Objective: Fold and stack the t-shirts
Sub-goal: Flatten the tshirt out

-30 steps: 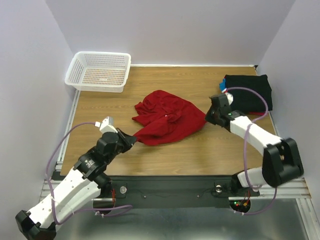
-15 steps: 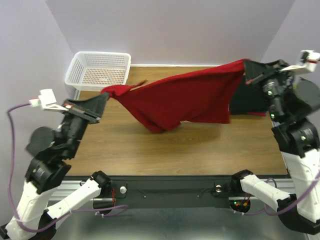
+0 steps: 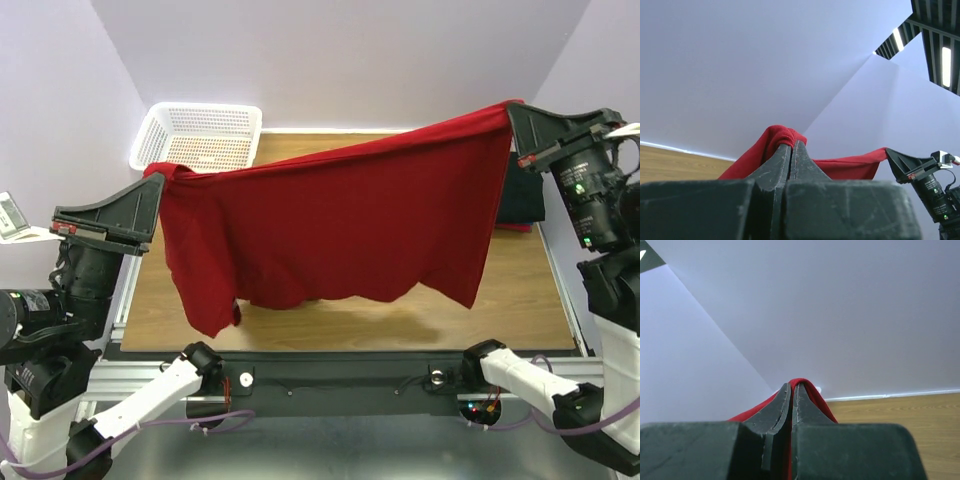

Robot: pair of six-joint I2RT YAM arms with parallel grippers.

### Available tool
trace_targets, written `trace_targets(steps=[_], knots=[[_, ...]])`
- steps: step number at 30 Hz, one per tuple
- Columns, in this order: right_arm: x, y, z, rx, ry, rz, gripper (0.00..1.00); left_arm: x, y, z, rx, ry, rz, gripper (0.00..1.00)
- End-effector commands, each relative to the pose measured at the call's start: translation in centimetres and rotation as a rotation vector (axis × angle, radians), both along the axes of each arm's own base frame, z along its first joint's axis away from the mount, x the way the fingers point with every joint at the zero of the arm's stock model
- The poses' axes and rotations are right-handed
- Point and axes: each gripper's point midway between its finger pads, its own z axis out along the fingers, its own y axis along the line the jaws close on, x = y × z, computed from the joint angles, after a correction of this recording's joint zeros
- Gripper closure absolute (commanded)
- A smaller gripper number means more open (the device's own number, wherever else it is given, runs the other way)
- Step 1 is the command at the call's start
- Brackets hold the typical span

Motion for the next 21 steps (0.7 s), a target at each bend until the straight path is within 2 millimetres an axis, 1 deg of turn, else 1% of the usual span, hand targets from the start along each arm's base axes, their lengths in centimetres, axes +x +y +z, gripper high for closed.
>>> trace_targets(steps=[1, 2, 3, 4, 5, 6, 7, 8, 9, 10, 11, 12, 13, 14, 15, 16, 17, 18, 19, 20, 21], knots=[[1.1, 0.2, 0.3, -0.023, -0.005, -0.016, 1.00, 0.3, 1.2, 2.3, -0.005, -0.063, 0.083, 1.00], [2.1, 0.4, -0.2, -0.031, 0.016, -0.022, 1.00, 1.0, 1.6, 2.1, -0.009, -0.048, 0.121, 1.00], [2.9, 0.6, -0.7, -0.041, 0.032, -0.028, 1.00, 2.1, 1.4, 1.7, 0.004, -0.028, 0.150, 1.00], [3.7, 0.7, -1.1, -0.048, 0.048, -0.036, 1.00, 3.4, 1.1, 0.7, 0.025, 0.002, 0.183, 1.00], [4.6, 0.6, -1.5, -0.049, 0.063, -0.057, 1.00, 4.5, 1.6, 0.2, 0.032, 0.029, 0.247, 1.00], [6.7, 1.2, -2.7, -0.075, 0.105, -0.069, 1.00, 6.5, 0.6, -0.8, 0.075, 0.067, 0.279, 1.00], [7.7, 1.5, -3.2, -0.084, 0.122, -0.076, 1.00, 7.9, 0.1, -1.6, 0.109, 0.092, 0.306, 1.00], [10.5, 2.3, -4.9, -0.104, 0.177, -0.084, 1.00, 10.5, -0.6, -3.0, 0.153, 0.157, 0.371, 1.00], [10.3, 2.2, -4.4, -0.098, 0.165, -0.085, 1.00, 10.4, -0.1, -2.7, 0.153, 0.153, 0.391, 1.00], [12.7, 3.1, -5.1, -0.112, 0.195, -0.085, 1.00, 12.7, -1.7, -3.4, 0.201, 0.183, 0.401, 1.00], [13.9, 3.4, -5.3, -0.119, 0.204, -0.094, 1.00, 14.0, -1.8, -3.5, 0.224, 0.194, 0.428, 1.00], [16.2, 3.7, -5.4, -0.124, 0.214, -0.119, 1.00, 16.0, -3.4, -3.1, 0.267, 0.182, 0.402, 1.00], [17.9, 3.9, -7.0, -0.144, 0.252, -0.144, 1.00, 17.7, -4.0, -3.9, 0.316, 0.185, 0.395, 1.00], [18.1, 3.3, -4.2, -0.122, 0.193, -0.177, 1.00, 18.7, -2.6, -1.5, 0.316, 0.130, 0.403, 1.00], [19.3, 2.3, -3.7, -0.127, 0.183, -0.249, 1.00, 19.7, -2.1, -0.6, 0.309, 0.118, 0.401, 1.00], [20.1, 1.9, -2.8, -0.123, 0.164, -0.279, 1.00, 22.1, -1.9, -0.8, 0.334, 0.127, 0.403, 1.00], [21.3, 1.2, -0.3, -0.110, 0.102, -0.313, 0.99, 23.4, -1.4, 1.6, 0.358, 0.062, 0.385, 1.00], [21.8, 0.9, 0.8, -0.103, 0.072, -0.323, 1.00, 23.9, -1.1, 2.8, 0.360, 0.036, 0.384, 1.00], [21.8, 0.6, 2.2, -0.094, 0.032, -0.328, 1.00, 24.2, -1.2, 4.0, 0.385, -0.001, 0.381, 1.00], [22.6, 0.4, 3.5, -0.082, -0.014, -0.326, 1.00, 22.8, -1.9, 7.6, 0.399, -0.111, 0.347, 1.00], [22.7, 0.2, 4.2, -0.064, -0.039, -0.320, 1.00, 24.1, -2.2, 7.8, 0.426, -0.129, 0.341, 1.00]])
